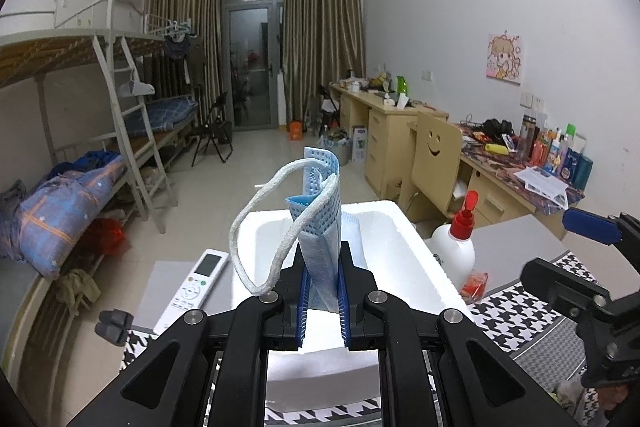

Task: Organize soft objects
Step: 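Lower the left tool into the foam box and open it to release the mask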

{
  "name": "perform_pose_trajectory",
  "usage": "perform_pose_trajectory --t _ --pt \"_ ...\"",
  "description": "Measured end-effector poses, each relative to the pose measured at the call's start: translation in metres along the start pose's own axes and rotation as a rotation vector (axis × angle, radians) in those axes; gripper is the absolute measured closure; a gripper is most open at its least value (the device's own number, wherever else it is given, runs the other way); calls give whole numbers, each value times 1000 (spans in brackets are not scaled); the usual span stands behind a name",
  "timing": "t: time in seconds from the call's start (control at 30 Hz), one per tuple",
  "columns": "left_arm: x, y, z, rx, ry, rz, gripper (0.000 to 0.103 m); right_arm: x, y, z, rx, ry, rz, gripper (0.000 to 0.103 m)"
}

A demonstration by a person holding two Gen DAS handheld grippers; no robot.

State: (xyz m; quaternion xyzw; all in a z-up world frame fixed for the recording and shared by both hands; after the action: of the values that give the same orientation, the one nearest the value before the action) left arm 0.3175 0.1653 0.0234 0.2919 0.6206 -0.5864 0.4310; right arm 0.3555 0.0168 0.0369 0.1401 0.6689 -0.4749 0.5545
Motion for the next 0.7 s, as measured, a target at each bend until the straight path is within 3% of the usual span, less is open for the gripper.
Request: perform_pose_trajectory --t 0.4,0.43,0.5,0.53,0.57,0.6,0.7 --pt "5 29 0 18 -10 -68 87 10 -8 20 23 12 -3 8" --pt "6 32 1 30 -8 -80 79 10 -9 21 26 15 -2 8" --pt "8 35 2 27 -12 -94 46 12 -10 25 27 23 -2 8" --pt "9 35 2 17 -11 -90 37 13 -11 26 28 25 -2 8" --pt "9 35 1 -2 -4 -82 22 14 -11 27 28 27 -3 8" --pt "9 34 1 -21 7 -73 14 15 -12 28 29 26 -4 8" --pt "10 32 2 -34 18 -66 6 18 -15 30 32 29 -1 8"
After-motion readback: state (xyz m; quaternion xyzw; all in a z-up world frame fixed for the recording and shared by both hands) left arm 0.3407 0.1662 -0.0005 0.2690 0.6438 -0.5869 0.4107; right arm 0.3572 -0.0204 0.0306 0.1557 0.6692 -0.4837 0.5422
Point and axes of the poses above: each gripper's, at about its wrist camera, not at the fingertips, and y roughly the way its jaws point, z to its right, x to its underside, the point moved 7 cm from there along y, roughly the way its jaws point, and after that the axes turned 5 degrees about x, right-handed, at the moved point
